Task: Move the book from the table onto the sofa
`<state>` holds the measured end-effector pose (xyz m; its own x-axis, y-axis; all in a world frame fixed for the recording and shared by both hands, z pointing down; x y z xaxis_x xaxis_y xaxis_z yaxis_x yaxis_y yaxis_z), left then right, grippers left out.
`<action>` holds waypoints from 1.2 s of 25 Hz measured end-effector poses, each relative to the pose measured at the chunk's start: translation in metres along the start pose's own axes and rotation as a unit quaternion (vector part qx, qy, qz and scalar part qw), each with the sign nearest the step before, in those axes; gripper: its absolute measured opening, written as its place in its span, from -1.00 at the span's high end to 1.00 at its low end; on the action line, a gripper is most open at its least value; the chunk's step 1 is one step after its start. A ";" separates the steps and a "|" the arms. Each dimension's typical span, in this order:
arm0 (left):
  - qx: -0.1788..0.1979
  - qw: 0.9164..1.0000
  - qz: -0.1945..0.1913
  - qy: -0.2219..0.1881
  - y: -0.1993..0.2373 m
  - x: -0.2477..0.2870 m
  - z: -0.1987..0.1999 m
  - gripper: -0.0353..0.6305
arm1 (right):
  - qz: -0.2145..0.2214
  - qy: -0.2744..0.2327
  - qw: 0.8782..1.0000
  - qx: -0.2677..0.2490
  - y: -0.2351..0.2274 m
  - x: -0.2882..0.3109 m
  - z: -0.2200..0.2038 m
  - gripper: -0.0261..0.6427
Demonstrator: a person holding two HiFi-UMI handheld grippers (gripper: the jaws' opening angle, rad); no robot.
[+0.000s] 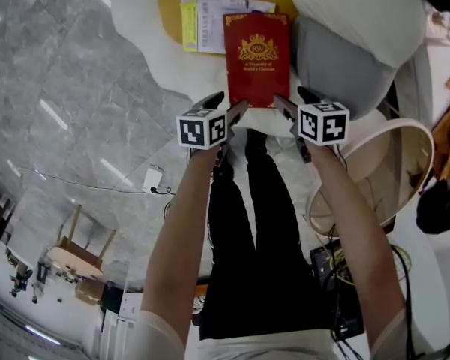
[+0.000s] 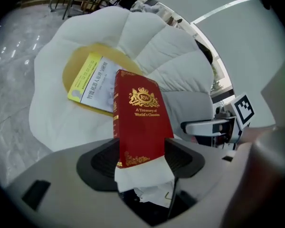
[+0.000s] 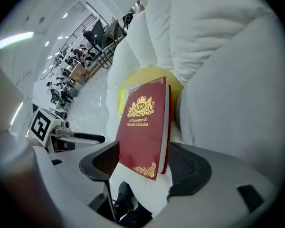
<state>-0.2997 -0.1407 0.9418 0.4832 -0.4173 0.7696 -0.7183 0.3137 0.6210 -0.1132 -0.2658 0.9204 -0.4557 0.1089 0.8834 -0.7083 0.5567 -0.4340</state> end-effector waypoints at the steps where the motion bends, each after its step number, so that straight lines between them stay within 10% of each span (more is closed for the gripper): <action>1: 0.011 1.000 -0.006 -0.005 -0.007 -0.010 0.001 0.02 | 0.002 -0.007 1.000 -0.003 0.005 -0.010 0.001 -0.07; 18: 0.088 0.989 -0.043 -0.106 -0.136 -0.257 0.018 0.75 | 0.020 -0.137 0.988 -0.064 0.131 -0.247 0.012 0.63; 30: 0.167 0.971 -0.074 -0.154 -0.244 -0.425 -0.014 0.88 | 0.048 -0.218 0.972 -0.075 0.238 -0.417 -0.018 0.80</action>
<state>-0.3231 -0.0282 0.4650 0.4569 -0.6886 0.5632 -0.7999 -0.0411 0.5987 -0.0822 -0.1641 0.4523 -0.7247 -0.1754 0.6664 -0.5797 0.6779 -0.4520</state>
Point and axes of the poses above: the fingertips, and each gripper's own axes: x forward along the fingers, y to its left, z out of its top, the point moved 8 cm from there along -x, backward along the fingers, and after that the axes turned 1 degree about y, right-handed, at the moved point
